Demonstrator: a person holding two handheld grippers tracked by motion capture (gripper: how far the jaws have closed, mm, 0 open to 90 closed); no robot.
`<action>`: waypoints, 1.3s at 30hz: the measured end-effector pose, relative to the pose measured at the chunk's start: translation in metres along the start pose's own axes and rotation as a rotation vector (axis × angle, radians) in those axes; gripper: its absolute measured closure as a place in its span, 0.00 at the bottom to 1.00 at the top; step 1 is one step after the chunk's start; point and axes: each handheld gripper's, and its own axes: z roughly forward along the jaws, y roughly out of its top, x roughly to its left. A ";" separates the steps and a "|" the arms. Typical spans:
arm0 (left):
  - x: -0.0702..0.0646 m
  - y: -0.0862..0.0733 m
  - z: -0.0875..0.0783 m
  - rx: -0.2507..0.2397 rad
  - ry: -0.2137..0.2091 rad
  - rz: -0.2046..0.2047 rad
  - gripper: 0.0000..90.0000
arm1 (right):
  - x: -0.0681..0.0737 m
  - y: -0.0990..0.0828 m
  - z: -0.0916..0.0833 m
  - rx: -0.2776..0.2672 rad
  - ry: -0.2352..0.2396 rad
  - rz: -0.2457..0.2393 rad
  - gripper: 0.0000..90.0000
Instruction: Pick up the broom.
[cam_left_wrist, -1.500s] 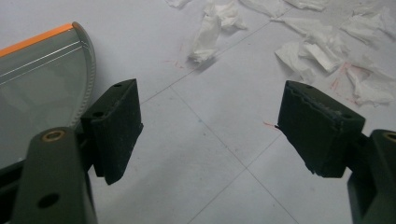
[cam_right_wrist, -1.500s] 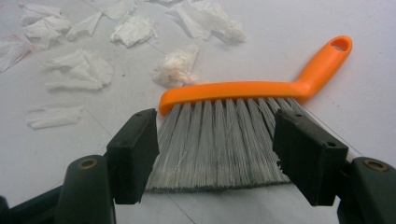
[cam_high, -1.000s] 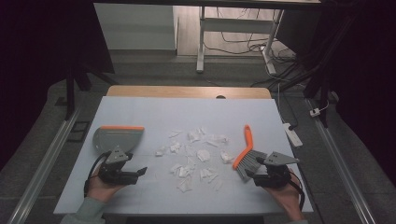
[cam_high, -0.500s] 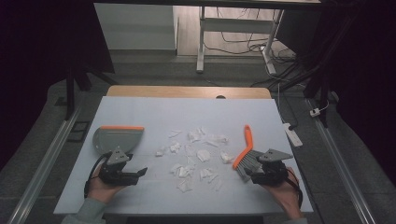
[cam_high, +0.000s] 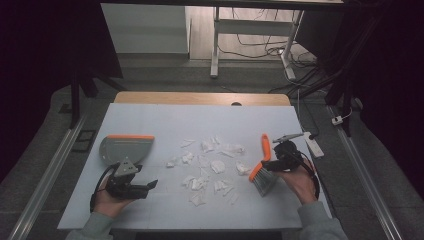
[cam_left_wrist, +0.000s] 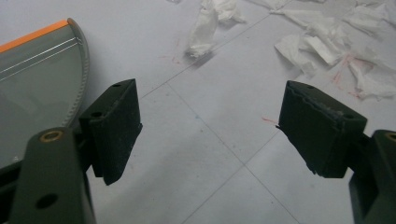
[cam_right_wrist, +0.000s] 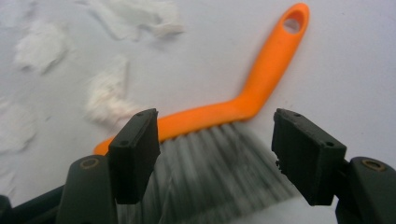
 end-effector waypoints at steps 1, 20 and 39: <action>0.000 0.000 0.000 0.000 0.001 0.000 0.24 | -0.002 0.004 0.004 0.014 0.001 0.011 0.35; 0.001 -0.001 0.001 0.005 -0.001 0.005 0.23 | -0.024 0.037 0.053 0.264 -0.049 0.271 0.52; -0.001 -0.001 0.002 0.012 0.002 0.020 0.23 | -0.015 0.043 0.059 0.307 -0.167 0.375 0.78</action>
